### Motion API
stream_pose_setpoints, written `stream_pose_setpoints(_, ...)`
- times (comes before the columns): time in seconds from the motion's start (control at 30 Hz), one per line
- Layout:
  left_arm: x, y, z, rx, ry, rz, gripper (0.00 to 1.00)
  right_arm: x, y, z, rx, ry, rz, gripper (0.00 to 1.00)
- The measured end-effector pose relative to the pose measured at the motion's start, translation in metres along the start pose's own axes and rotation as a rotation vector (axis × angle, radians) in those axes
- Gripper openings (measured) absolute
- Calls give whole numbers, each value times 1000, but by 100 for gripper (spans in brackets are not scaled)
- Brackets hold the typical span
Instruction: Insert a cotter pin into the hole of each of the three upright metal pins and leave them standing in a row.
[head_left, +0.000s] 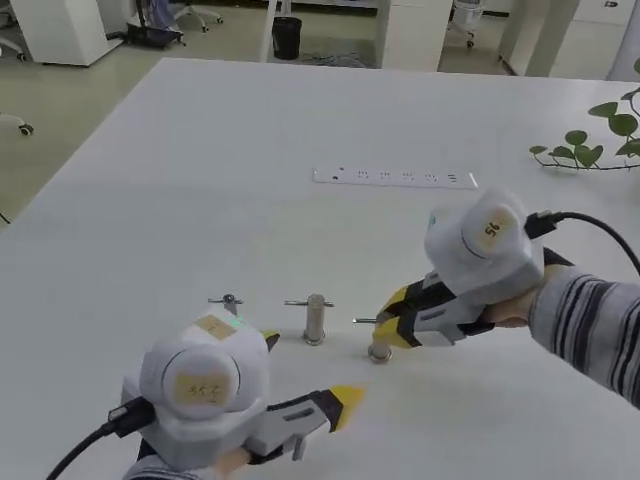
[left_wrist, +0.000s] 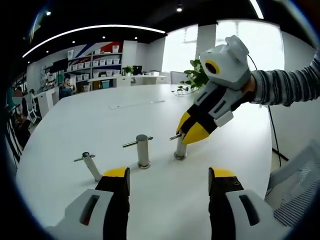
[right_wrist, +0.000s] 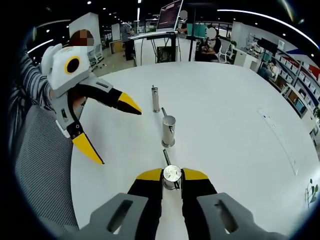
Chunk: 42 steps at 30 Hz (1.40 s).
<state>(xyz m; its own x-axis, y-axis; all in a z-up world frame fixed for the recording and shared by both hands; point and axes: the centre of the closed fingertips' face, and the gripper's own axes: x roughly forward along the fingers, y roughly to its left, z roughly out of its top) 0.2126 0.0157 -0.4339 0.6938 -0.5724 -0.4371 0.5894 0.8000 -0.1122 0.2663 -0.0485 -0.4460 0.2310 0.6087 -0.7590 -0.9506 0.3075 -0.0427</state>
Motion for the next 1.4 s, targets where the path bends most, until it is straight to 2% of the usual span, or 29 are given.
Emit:
stream_pose_setpoints(0.27,-18,12,6,-26,-19,26,67,0,-10,-5,-4,23,-8,8)
stream_pose_setpoints(0.43,-27,20,7,-36,-29,52,70,-1,-13,-6,2,18,-2,8)
stream_pose_setpoints(0.73,-42,32,4,17,-7,92,79,-1,-14,-7,-12,12,16,9)
stream_pose_setpoints(0.87,-47,40,4,12,-8,112,82,0,-13,-7,-39,19,16,9)
stream_pose_setpoints(0.97,-51,44,2,2,1,121,82,0,-13,-7,-23,26,-8,9)
stream_pose_setpoints(1.13,-60,54,-3,-3,17,146,83,-1,-13,-11,-40,28,-44,11)
stream_pose_setpoints(1.27,-66,60,-4,-8,17,164,83,-6,-16,-10,58,4,-96,14)
stream_pose_setpoints(1.3,-68,62,-3,-9,16,169,83,-9,-19,-8,93,-18,-125,15)
stream_pose_setpoints(1.4,-71,67,0,-5,10,181,83,-18,-20,-5,146,-47,-166,20)
